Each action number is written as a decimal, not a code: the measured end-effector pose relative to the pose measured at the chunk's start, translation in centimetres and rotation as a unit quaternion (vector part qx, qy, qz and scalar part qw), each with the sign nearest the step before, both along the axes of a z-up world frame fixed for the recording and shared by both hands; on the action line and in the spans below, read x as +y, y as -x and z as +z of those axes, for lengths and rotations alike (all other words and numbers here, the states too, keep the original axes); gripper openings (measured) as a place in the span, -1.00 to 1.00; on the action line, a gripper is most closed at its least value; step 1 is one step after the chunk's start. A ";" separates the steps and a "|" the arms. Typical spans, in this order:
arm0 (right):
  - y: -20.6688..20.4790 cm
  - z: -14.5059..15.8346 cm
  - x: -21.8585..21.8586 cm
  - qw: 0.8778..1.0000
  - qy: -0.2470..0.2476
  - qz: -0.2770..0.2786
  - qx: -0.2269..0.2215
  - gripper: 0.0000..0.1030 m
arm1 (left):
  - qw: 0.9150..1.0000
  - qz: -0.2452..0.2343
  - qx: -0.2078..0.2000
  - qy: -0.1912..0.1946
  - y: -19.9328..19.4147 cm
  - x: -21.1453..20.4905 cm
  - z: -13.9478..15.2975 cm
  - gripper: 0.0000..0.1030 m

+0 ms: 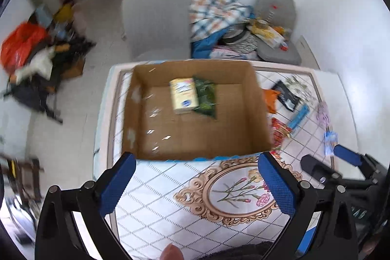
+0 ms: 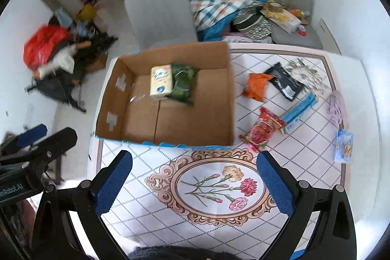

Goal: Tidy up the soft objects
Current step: 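Lift both tools out of the box back toward the snacks, then grasp the red candy bag with the left tool while the right tool grasps the blue cartoon pack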

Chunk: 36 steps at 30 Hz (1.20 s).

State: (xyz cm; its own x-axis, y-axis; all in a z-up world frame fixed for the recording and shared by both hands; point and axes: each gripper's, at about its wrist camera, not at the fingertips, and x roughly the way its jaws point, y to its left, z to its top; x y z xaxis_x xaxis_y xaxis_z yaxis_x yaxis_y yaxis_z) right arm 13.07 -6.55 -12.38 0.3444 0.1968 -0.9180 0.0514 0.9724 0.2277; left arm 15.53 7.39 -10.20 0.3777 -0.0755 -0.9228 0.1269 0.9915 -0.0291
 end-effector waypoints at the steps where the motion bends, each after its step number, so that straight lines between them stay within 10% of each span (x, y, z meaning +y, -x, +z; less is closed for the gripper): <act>1: 0.2 -0.2 -2.0 1.000 -0.008 -0.016 0.002 1.00 | 1.000 -0.018 -0.003 -0.007 -0.4 -1.9 -0.1 0.99; 8: 1.1 -3.1 -16.8 0.990 -0.006 -0.132 0.050 1.00 | 0.988 -0.144 0.031 -0.040 -4.6 -15.5 -4.7 0.99; 13: 2.1 -7.1 -27.2 0.976 0.011 -0.189 0.107 1.00 | 0.964 -0.219 0.120 -0.093 -8.4 -25.0 -12.7 0.99; 22: 1.4 -15.4 -37.9 0.957 0.028 -0.227 0.178 1.00 | 0.925 -0.225 0.248 -0.176 -10.7 -31.0 -26.0 0.99; 33: -3.7 -27.5 -41.4 0.946 0.024 -0.186 0.263 1.00 | 0.921 -0.152 0.331 -0.138 -11.1 -30.1 -32.5 0.98; 36: -4.0 -28.9 -41.8 0.944 0.018 -0.183 0.272 1.00 | 0.926 -0.135 0.332 -0.122 -10.6 -29.8 -32.7 0.65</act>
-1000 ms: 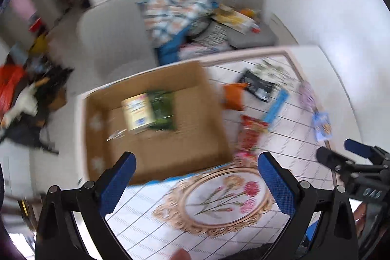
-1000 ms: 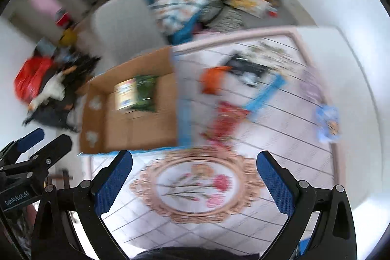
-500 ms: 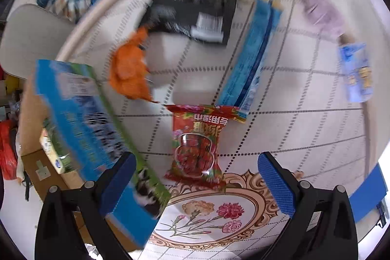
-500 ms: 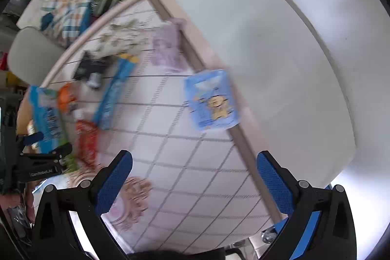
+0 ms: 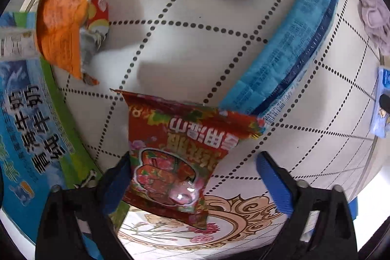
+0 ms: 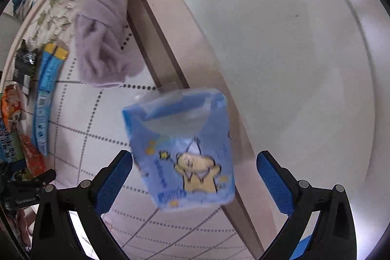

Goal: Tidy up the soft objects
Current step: 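Grasp the red candy bag with the left tool while the right tool grasps the blue cartoon pack, then carry both packs into the box and release them beside the others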

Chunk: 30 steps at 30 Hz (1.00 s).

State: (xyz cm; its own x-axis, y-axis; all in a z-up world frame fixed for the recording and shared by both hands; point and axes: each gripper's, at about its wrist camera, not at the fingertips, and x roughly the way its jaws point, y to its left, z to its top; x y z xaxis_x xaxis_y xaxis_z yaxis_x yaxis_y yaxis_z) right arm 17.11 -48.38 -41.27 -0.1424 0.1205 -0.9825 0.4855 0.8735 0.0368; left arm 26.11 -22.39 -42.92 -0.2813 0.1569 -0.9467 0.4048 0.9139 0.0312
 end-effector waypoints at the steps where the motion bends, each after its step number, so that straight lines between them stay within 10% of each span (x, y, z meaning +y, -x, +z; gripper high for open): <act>1: 0.0 -0.3 -0.1 1.000 -0.003 -0.001 0.001 1.00 | 1.000 0.009 0.002 0.008 0.2 0.2 0.1 0.39; 11: 0.6 -2.0 0.2 1.000 -0.008 -0.004 0.019 0.96 | 0.998 0.050 -0.024 0.031 2.6 0.2 0.8 -0.08; 19: 0.8 -0.6 1.4 1.000 0.018 -0.008 0.022 0.06 | 0.996 0.051 -0.057 0.054 5.2 -0.2 2.9 -0.13; 30: 3.2 5.9 6.2 0.998 -0.041 -0.013 -0.043 -0.04 | 0.984 0.064 -0.092 0.136 9.5 1.8 10.0 -0.13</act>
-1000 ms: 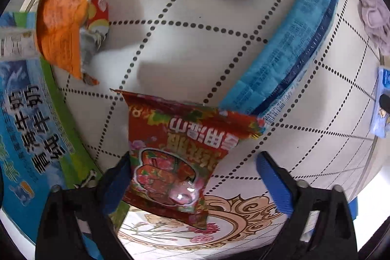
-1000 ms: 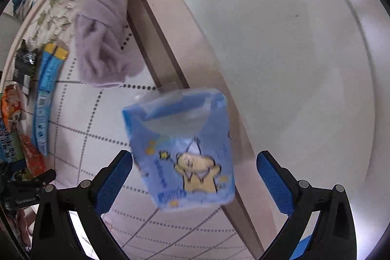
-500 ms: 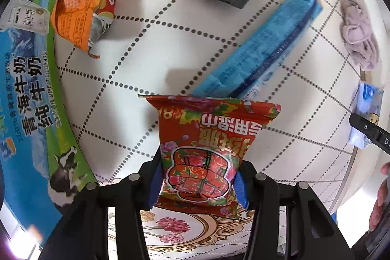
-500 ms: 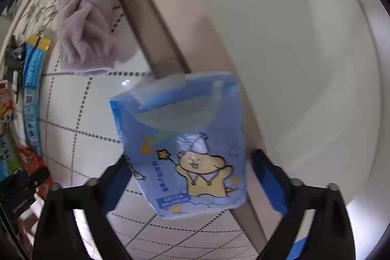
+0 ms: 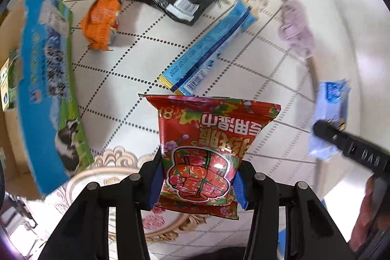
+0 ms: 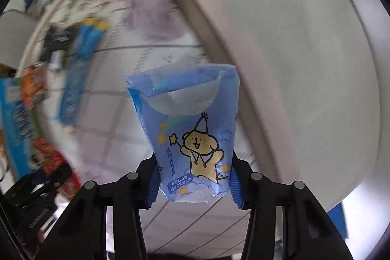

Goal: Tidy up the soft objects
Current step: 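Carry both packs into the box and release them beside the others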

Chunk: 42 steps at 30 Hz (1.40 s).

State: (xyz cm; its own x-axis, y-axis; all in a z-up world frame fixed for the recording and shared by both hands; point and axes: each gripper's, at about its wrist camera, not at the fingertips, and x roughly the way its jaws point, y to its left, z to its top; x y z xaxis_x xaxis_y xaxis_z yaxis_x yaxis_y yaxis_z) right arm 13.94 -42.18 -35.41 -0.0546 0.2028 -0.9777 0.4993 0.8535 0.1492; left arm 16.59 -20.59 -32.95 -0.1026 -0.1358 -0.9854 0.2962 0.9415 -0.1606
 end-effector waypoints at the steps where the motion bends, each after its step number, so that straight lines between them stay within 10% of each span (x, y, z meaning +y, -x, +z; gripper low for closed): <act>1: 0.1 0.8 0.8 1.000 -0.004 0.002 -0.007 -0.04 | 1.000 0.003 -0.004 0.008 0.3 0.5 0.8 -0.14; 19: -5.7 17.3 24.1 0.976 -0.047 0.145 -0.153 -0.06 | 0.985 0.097 -0.133 0.057 -6.8 20.7 16.9 -0.14; 29: -15.1 13.4 37.4 0.971 -0.003 0.199 -0.135 -0.06 | 0.983 0.157 -0.094 -0.029 -15.9 34.2 10.2 -0.14; 42: -21.2 3.6 41.2 0.974 0.062 0.205 -0.067 -0.06 | 0.986 0.150 -0.008 -0.077 -22.5 37.1 0.3 -0.14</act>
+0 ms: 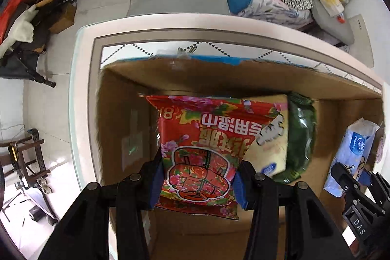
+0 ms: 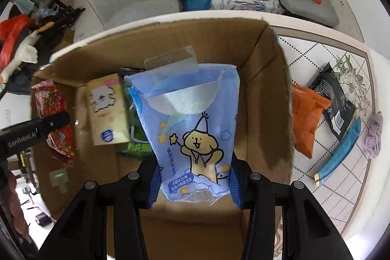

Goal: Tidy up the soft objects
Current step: 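Carry both packs into the box and release them beside the others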

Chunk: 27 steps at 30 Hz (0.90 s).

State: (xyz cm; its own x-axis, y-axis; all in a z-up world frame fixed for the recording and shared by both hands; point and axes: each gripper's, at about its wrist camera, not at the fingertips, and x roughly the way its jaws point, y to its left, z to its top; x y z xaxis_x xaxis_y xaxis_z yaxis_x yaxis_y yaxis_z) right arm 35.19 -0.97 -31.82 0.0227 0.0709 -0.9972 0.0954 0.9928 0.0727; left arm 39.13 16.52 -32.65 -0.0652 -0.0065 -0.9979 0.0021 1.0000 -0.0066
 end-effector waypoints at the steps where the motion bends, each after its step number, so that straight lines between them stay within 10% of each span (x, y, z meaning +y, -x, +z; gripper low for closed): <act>1: -0.2 -0.4 0.0 1.000 0.003 -0.001 0.002 -0.06 | 1.000 -0.003 0.004 -0.004 -0.2 -0.2 -0.3 -0.11; 14: -0.9 -0.5 0.0 1.000 0.017 -0.013 -0.007 0.53 | 1.000 0.020 -0.002 0.008 0.9 0.9 1.1 -0.02; 19: 0.2 1.6 0.5 1.000 0.012 0.000 -0.019 0.84 | 0.999 0.026 -0.031 0.021 3.0 1.3 3.5 0.63; 27: 4.6 4.8 1.6 0.999 0.005 0.012 -0.043 1.00 | 0.995 0.021 -0.089 0.028 8.5 1.0 7.4 0.84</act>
